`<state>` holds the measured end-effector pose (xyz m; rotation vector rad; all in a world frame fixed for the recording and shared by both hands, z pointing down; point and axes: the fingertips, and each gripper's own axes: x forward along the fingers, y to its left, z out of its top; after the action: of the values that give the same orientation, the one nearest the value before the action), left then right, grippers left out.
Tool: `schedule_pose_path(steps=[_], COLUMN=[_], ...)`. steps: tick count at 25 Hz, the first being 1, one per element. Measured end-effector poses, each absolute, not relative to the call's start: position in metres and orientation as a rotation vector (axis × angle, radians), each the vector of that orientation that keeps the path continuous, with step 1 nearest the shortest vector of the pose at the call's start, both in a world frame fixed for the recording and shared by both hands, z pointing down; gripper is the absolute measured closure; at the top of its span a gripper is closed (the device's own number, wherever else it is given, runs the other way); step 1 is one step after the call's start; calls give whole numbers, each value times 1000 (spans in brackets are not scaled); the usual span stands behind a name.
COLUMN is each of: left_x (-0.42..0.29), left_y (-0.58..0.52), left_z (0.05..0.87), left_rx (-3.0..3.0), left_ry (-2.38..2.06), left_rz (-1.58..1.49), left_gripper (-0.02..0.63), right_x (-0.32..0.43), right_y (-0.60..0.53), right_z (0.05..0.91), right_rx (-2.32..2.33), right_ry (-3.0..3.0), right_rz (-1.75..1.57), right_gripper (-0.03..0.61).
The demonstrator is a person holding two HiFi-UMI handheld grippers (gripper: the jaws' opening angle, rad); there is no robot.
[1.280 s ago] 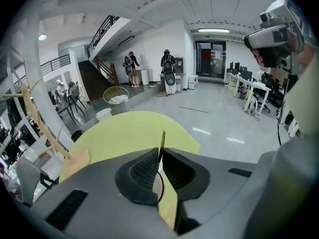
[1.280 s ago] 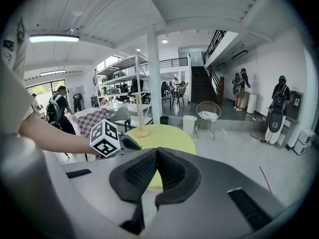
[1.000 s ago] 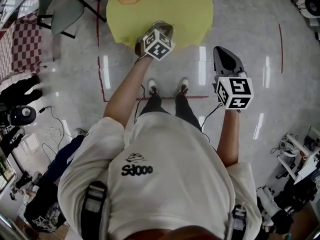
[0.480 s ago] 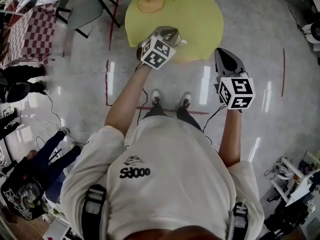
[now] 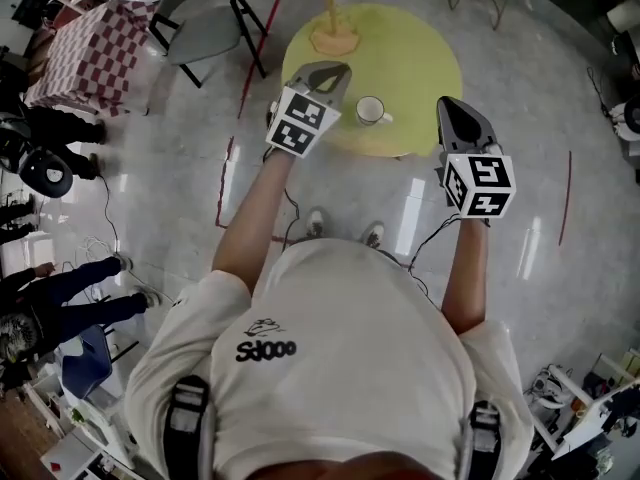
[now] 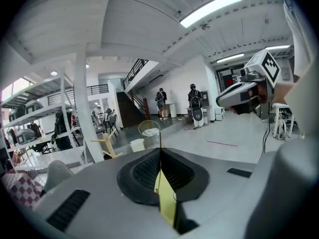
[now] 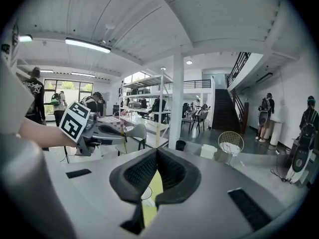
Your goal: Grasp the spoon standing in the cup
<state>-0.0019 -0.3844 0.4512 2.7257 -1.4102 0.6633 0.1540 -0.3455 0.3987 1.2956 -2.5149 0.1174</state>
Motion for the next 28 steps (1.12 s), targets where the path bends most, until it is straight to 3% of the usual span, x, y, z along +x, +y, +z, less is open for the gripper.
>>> schedule_pose_path(steps=[17,28], left_x=[-43,-41], left_y=[-344,-339], left_z=[333,333], left_rx=[2831,2852], left_ry=[-1600,-1580], left_rz=[332,320], left_gripper=[582,581], right_x=[111,102], right_y=[-338,-336], right_z=[318,318], right_rx=[1270,1232], right_ry=[-2617,-2605], right_rz=[-95,-136], right_gripper=[557,557])
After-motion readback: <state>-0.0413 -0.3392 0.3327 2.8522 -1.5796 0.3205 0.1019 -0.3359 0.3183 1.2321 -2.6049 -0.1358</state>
